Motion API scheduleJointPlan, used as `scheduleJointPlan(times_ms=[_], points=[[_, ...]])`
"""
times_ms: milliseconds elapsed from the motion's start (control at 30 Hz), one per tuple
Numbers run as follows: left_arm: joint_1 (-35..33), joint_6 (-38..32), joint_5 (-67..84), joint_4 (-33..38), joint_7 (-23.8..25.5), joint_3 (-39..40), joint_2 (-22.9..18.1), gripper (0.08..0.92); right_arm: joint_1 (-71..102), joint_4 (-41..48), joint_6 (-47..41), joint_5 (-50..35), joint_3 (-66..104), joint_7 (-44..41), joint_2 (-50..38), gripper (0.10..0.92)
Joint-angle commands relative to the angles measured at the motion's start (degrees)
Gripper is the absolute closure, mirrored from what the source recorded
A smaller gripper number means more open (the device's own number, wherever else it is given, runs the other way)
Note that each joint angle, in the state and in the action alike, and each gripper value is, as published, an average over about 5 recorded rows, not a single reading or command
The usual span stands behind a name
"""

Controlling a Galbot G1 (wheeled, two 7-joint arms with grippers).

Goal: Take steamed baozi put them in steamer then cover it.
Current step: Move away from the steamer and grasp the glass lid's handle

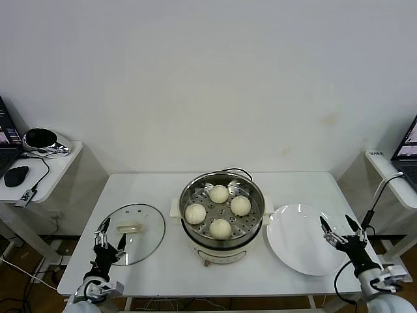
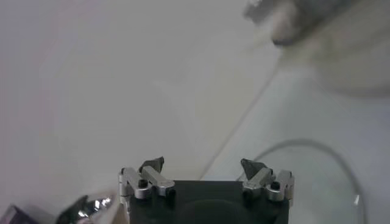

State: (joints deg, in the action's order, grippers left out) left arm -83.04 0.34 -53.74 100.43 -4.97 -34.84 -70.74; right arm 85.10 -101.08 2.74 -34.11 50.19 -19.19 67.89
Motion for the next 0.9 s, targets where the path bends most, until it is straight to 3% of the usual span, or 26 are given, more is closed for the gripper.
scheduleJointPlan(times_ms=[33,900], points=[[6.21,10.18,-17.67,-9.89,-4.63,6.03,5.75,0.177,1.91,-0.19,0.71,-0.01,1.99,0.58,2.42,0.203],[15.55,9.24,-17.90,-18.78,-3.72,9.13,2.08,0.177,1.99,-0.16,0.67,0.92,1.97,0.05,3.94,0.203]])
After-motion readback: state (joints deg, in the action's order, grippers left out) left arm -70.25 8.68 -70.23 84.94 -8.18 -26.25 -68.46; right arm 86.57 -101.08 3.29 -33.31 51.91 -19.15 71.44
